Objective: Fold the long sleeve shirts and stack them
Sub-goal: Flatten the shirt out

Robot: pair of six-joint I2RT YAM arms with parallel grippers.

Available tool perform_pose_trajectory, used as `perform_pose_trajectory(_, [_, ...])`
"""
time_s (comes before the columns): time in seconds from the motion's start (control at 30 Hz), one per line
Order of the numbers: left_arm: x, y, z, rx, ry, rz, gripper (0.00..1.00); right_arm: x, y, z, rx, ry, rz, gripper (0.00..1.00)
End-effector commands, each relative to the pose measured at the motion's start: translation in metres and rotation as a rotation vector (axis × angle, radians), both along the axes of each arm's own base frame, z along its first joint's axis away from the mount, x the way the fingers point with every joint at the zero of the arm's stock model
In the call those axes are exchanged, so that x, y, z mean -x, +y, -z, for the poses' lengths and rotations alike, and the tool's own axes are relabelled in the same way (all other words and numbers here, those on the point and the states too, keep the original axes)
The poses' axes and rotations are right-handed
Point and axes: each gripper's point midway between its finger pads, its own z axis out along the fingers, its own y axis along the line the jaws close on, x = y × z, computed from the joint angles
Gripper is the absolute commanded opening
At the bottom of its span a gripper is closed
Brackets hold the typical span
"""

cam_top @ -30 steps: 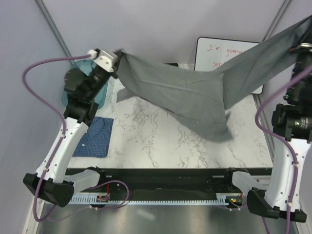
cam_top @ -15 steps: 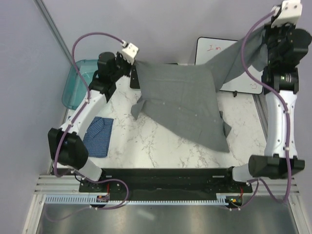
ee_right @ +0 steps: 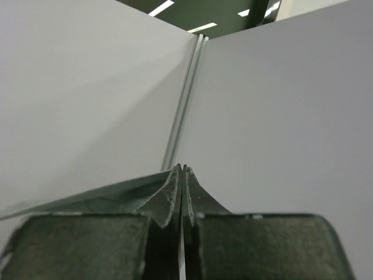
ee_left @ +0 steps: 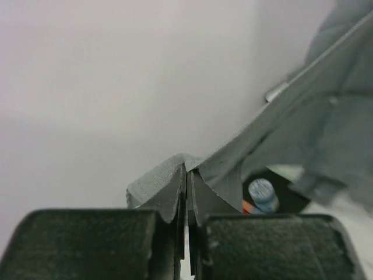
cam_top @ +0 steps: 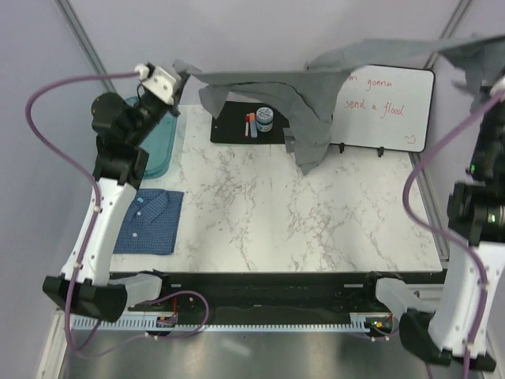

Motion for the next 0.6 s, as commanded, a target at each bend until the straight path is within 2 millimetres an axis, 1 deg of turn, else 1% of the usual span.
perform_pose_trajectory(0.0, [0.051, -0.018, 0.104, -0.292, 0.103, 0.179, 0.02, 0.042, 0.017, 0.047, 0.330, 0.156, 0.103, 0.00])
perform_pose_trajectory(0.03, [0.059, -0.017, 0.128, -0.348, 0.137, 0.193, 0.02, 0.048, 0.021, 0.056, 0.376, 0.200, 0.099, 0.00])
perform_pose_trajectory(0.07, [0.068, -0.017, 0.166, -0.396, 0.209, 0.225, 0.02, 0.046, 0.024, 0.085, 0.421, 0.327, 0.080, 0.00])
perform_pose_trajectory(0.1, [0.093, -0.021, 0.172, -0.438, 0.191, 0.295, 0.02, 0.060, 0.036, 0.094, 0.516, 0.360, 0.055, 0.00])
perform_pose_trajectory(0.13, [0.104, -0.022, 0.189, -0.512, 0.175, 0.329, 0.02, 0.065, 0.045, 0.109, 0.574, 0.417, 0.019, 0.00])
perform_pose_trajectory(0.17, [0.122, -0.022, 0.230, -0.539, 0.276, 0.384, 0.02, 0.065, 0.057, 0.157, 0.628, 0.586, -0.086, 0.00])
perform_pose_trajectory(0.2, [0.136, -0.024, 0.245, -0.559, 0.287, 0.435, 0.02, 0.072, 0.077, 0.178, 0.696, 0.623, -0.198, 0.00])
perform_pose_trajectory(0.23, [0.150, -0.023, 0.254, -0.603, 0.262, 0.458, 0.02, 0.075, 0.086, 0.200, 0.737, 0.679, -0.267, 0.00])
perform_pose_trajectory(0.27, [0.166, -0.021, 0.293, -0.617, 0.360, 0.500, 0.02, 0.080, 0.094, 0.242, 0.738, 0.809, -0.370, 0.00])
perform_pose_trajectory(0.3, [0.177, -0.021, 0.311, -0.642, 0.389, 0.534, 0.02, 0.082, 0.110, 0.277, 0.764, 0.873, -0.503, 0.00])
perform_pose_trajectory(0.33, [0.184, -0.018, 0.324, -0.693, 0.369, 0.547, 0.02, 0.085, 0.115, 0.301, 0.831, 0.918, -0.561, 0.00])
perform_pose_trajectory(0.37, [0.193, -0.015, 0.353, -0.712, 0.427, 0.570, 0.02, 0.093, 0.121, 0.332, 0.837, 0.996, -0.647, 0.00])
perform_pose_trajectory(0.4, [0.197, -0.011, 0.369, -0.737, 0.463, 0.564, 0.02, 0.095, 0.126, 0.366, 0.842, 1.049, -0.726, 0.00])
perform_pose_trajectory(0.43, [0.203, -0.008, 0.387, -0.751, 0.507, 0.573, 0.02, 0.100, 0.136, 0.380, 0.917, 1.029, -0.802, 0.00])
perform_pose_trajectory(0.47, [0.206, -0.007, 0.395, -0.765, 0.529, 0.583, 0.02, 0.100, 0.141, 0.388, 0.921, 1.013, -0.840, 0.00])
perform_pose_trajectory(0.5, [0.210, -0.005, 0.404, -0.773, 0.564, 0.590, 0.02, 0.096, 0.144, 0.403, 0.896, 1.018, -0.879, 0.00])
perform_pose_trajectory(0.53, [0.213, -0.004, 0.408, -0.773, 0.586, 0.596, 0.02, 0.089, 0.152, 0.399, 0.897, 0.954, -0.919, 0.00])
perform_pose_trajectory(0.57, [0.217, -0.004, 0.412, -0.772, 0.608, 0.610, 0.02, 0.085, 0.155, 0.400, 0.875, 0.936, -0.945, 0.00])
